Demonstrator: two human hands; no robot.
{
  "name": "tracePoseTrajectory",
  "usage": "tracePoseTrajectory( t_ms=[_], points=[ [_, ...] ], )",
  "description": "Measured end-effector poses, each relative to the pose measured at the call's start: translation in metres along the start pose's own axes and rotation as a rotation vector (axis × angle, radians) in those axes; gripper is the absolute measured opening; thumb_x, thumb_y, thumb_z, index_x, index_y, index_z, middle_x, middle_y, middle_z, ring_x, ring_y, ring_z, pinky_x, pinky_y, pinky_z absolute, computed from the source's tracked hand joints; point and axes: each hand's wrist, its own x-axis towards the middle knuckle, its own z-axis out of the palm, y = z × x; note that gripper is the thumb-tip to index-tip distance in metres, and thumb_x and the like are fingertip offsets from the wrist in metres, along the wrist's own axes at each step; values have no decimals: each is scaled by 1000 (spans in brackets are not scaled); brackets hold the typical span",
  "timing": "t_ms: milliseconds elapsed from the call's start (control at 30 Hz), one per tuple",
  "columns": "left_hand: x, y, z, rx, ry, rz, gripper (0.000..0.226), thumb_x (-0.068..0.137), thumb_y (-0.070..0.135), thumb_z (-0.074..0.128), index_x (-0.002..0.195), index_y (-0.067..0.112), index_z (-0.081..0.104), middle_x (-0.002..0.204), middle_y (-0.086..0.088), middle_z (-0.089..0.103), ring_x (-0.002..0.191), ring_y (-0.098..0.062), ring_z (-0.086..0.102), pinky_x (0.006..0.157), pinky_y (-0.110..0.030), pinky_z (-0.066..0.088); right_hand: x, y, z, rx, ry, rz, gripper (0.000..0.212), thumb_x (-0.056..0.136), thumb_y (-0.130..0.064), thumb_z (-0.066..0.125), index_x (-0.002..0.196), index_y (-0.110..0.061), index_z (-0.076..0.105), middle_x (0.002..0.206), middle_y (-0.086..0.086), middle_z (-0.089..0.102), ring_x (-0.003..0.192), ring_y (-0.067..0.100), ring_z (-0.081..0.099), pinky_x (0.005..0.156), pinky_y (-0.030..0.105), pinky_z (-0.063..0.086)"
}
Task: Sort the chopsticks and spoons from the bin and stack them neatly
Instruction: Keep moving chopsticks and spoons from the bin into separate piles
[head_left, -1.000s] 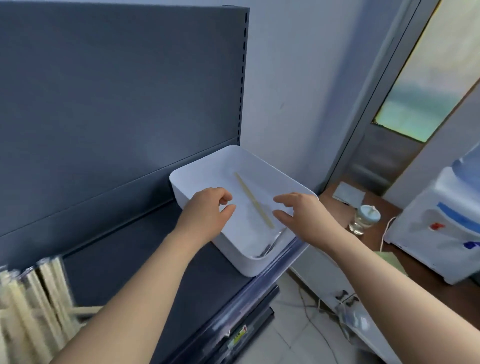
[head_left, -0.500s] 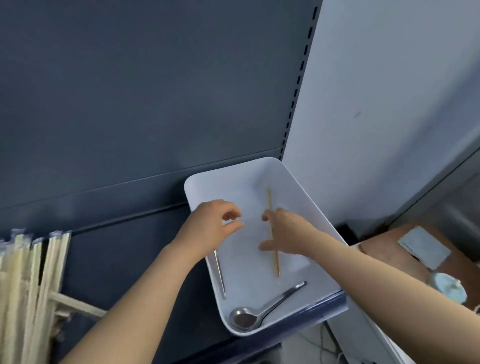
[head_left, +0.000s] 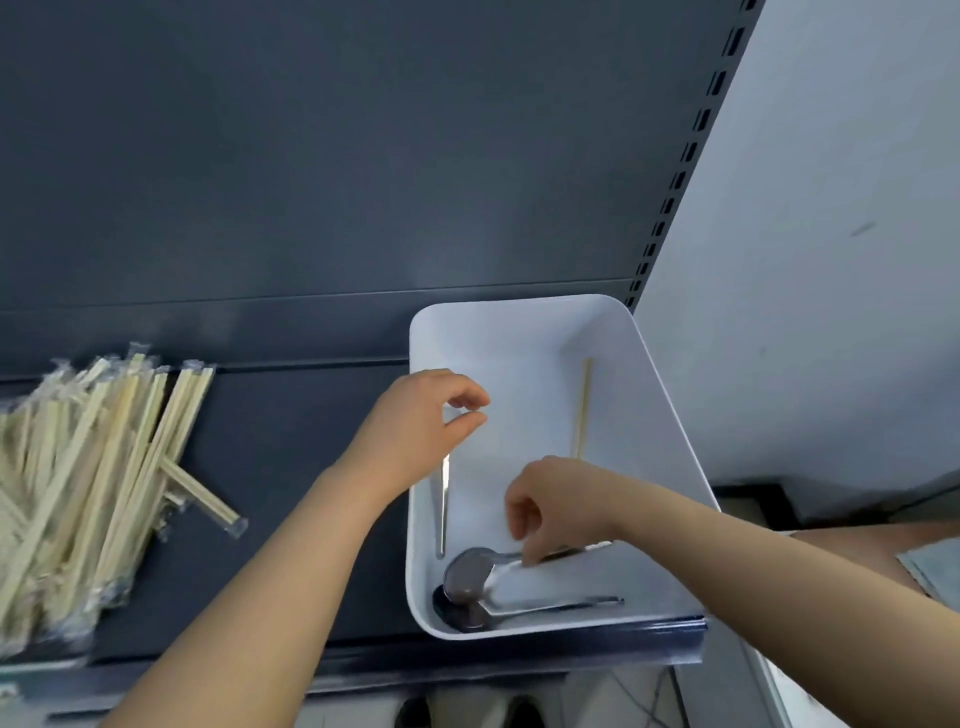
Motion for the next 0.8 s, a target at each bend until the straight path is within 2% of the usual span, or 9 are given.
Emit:
tracePoseTrajectory(
  t_ms=[167, 267, 333, 433, 500, 533, 600, 667, 800],
  points=[
    [4, 3, -2, 42, -3, -3, 14, 89, 20, 66, 102, 23, 71, 92, 18, 61, 92, -1, 58, 85, -19, 45, 3, 20, -8, 76, 185, 250, 10, 81, -22, 65, 85, -13, 70, 87, 2, 69, 78, 20, 61, 68, 29, 48],
    [10, 5, -4, 104, -28, 18, 17, 91, 22, 63, 107, 22, 69, 98, 14, 62, 96, -4, 57, 87, -22, 45, 6, 32, -13, 212, 275, 388, 16, 82, -11, 56, 74, -2, 67, 80, 13, 71, 67, 24, 60, 61, 29, 47],
    [15, 7, -3, 235, -103, 19, 23, 92, 25, 60, 115, 22, 65, 108, 9, 62, 103, -10, 56, 89, -27, 46, 7, 35, -15, 341, 300, 422, 19, 84, -5, 52, 69, -4, 64, 71, 13, 68, 57, 22, 57, 58, 26, 49],
    [30, 6, 5, 557, -271, -14, 33, 91, 28, 60, 122, 17, 58, 114, -1, 61, 104, -21, 57, 83, -33, 48, 7, 38, -14, 518, 409, 481, 14, 89, -5, 48, 87, -3, 62, 78, 16, 66, 60, 24, 61, 61, 30, 57],
    [40, 9, 10, 710, -335, -34, 24, 86, 24, 63, 107, 12, 59, 99, -4, 60, 89, -25, 58, 68, -32, 45, 6, 40, -14, 496, 469, 498, 17, 89, -5, 49, 99, 0, 62, 93, 20, 66, 73, 28, 60, 73, 36, 57],
    [44, 11, 11, 751, -362, -57, 16, 83, 21, 64, 95, 12, 58, 88, -3, 56, 80, -25, 55, 62, -30, 41, 4, 41, -14, 487, 484, 507, 20, 88, -5, 50, 104, 0, 62, 99, 21, 66, 77, 28, 58, 75, 36, 55],
    [50, 14, 14, 783, -422, -110, 17, 78, 18, 68, 81, 13, 51, 73, 0, 47, 70, -23, 51, 54, -27, 36, 1, 42, -15, 489, 498, 526, 24, 88, -6, 53, 110, 0, 60, 106, 20, 64, 80, 25, 53, 72, 32, 49],
    [55, 15, 18, 773, -462, -139, 21, 76, 18, 70, 80, 14, 50, 71, 1, 44, 69, -22, 51, 49, -26, 34, 0, 44, -14, 519, 505, 544, 27, 87, -9, 56, 113, -1, 58, 110, 19, 63, 81, 24, 52, 72, 28, 45],
    [63, 10, 29, 690, -519, -218, 27, 75, 17, 75, 79, 13, 48, 77, -1, 49, 70, -22, 51, 47, -25, 34, 4, 45, -6, 527, 538, 567, 29, 89, -21, 60, 112, -4, 60, 107, 12, 66, 96, 28, 62, 82, 30, 50]
  ],
)
